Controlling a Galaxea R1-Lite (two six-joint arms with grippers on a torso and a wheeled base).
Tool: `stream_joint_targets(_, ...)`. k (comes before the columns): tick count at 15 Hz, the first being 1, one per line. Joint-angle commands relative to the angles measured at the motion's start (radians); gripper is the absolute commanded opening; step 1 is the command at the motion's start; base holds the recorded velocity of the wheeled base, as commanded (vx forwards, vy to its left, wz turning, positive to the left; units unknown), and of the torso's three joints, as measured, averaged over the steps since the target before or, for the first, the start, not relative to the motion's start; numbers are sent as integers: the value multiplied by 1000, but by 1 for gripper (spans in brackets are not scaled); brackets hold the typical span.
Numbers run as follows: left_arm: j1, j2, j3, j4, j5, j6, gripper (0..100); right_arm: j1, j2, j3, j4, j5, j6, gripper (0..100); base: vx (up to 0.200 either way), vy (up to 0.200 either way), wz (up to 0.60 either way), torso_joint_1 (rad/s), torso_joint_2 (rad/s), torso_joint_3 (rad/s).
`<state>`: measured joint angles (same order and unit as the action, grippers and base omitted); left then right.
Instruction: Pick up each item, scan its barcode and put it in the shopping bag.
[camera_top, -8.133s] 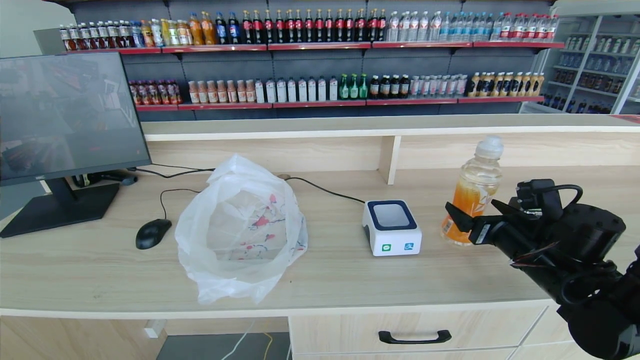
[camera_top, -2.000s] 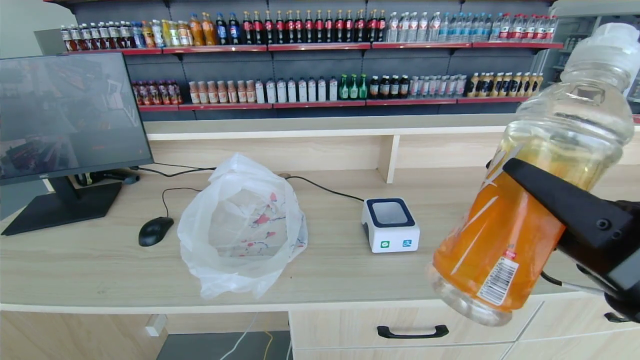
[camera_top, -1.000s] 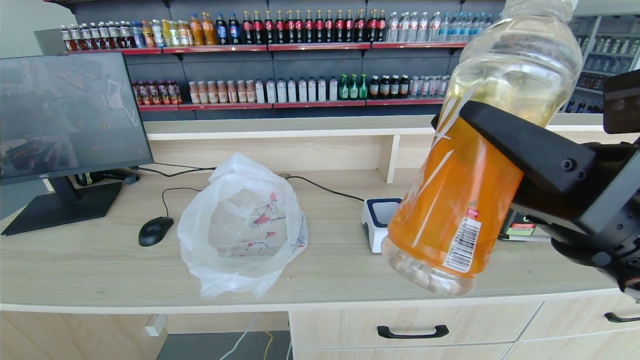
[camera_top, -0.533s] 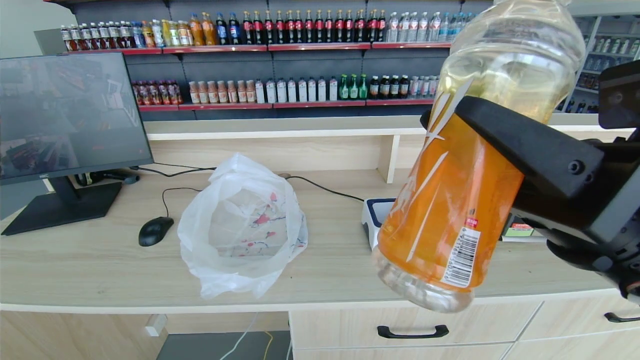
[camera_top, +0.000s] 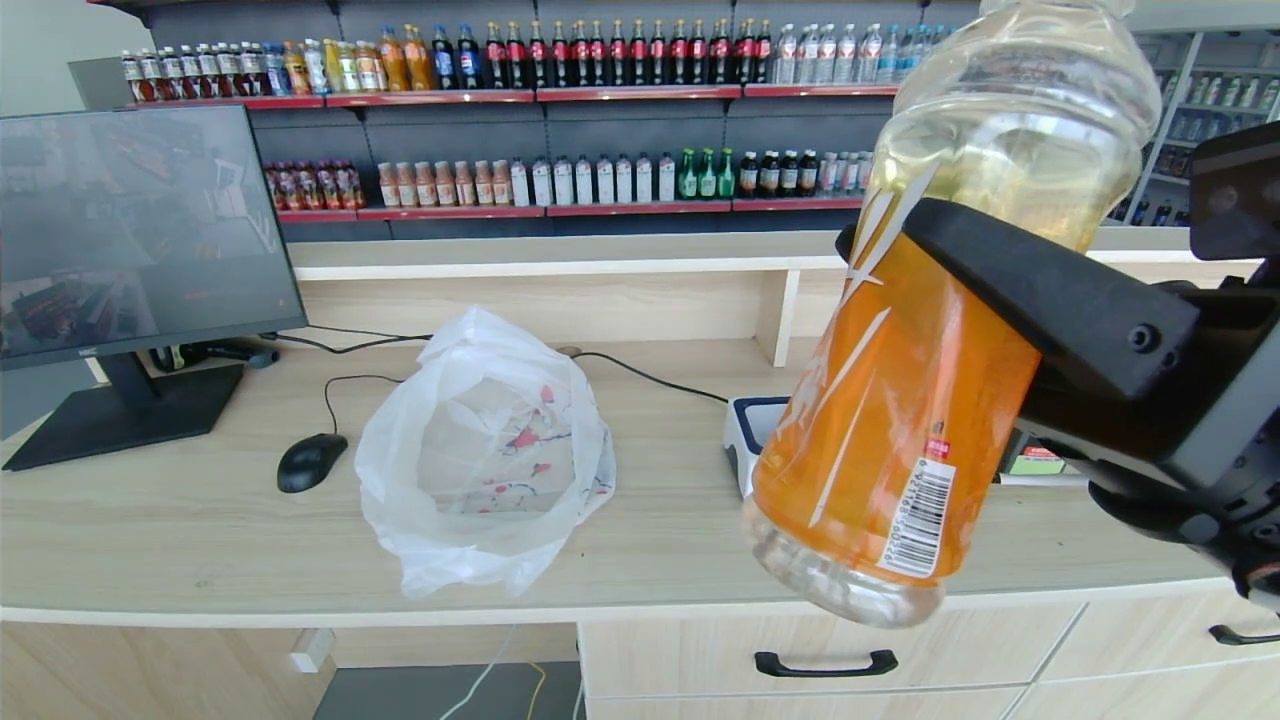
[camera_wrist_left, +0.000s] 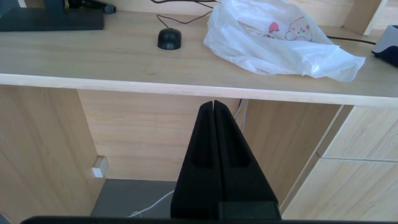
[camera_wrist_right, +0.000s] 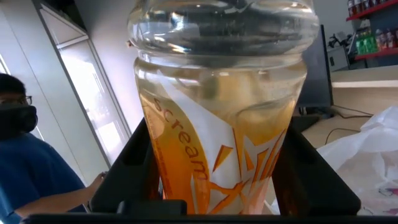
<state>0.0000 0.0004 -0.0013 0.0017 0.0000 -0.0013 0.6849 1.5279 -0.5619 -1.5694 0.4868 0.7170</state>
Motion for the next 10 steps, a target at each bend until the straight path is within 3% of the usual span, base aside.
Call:
stream_joint_targets(1,0,0,1,0,0,0,0,-1,3,-1,-1,1,-1,0,0,0,0,0,0,0)
stream_joint_targets(10,0,0,0,0,0,0,0,-8,40,11,-1,6,-76,0,0,0,0,0,0,0)
